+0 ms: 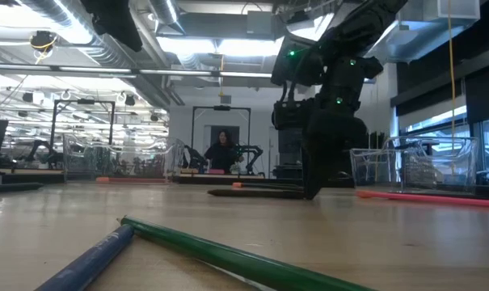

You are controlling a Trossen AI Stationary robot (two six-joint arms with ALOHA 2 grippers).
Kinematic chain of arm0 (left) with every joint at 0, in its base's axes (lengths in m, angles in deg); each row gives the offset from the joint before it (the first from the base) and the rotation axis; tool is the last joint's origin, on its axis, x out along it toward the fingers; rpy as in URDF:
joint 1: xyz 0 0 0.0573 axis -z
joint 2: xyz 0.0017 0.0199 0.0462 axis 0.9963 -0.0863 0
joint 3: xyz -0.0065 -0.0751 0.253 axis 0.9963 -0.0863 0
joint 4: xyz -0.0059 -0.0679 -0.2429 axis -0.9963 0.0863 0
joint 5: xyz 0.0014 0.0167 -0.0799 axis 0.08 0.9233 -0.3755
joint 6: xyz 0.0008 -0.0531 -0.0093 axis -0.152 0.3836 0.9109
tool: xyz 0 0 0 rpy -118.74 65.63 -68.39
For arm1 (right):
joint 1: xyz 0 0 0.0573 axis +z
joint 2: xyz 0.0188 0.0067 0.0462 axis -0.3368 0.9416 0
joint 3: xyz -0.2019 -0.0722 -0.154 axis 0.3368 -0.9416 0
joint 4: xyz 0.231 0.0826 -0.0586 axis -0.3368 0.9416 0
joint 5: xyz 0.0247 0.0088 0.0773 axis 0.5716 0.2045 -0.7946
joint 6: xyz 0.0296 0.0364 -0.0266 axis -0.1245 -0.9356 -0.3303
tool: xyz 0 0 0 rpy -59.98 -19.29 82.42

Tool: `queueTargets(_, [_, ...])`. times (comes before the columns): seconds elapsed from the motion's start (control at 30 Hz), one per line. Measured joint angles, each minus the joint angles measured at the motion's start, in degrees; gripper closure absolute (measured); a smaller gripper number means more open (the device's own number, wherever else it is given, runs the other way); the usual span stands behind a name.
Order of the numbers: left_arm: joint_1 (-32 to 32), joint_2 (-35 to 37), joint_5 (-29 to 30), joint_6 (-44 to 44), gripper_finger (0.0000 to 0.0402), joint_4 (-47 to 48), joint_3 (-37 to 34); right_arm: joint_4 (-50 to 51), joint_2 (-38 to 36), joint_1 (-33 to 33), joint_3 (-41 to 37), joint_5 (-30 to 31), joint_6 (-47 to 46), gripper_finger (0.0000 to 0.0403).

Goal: Sort crayons/erasers/pens/pencils in bins
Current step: Put the black pen into the top right transparent bin

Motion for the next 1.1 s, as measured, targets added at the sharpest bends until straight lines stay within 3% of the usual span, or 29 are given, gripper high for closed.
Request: queueTargets(1.1, [0.01,0.0,0.01,0.04,0.0326,-0.01,0.0,-1.13,0.11,0.03,-0.11,-0.55,-3.33,0.0383])
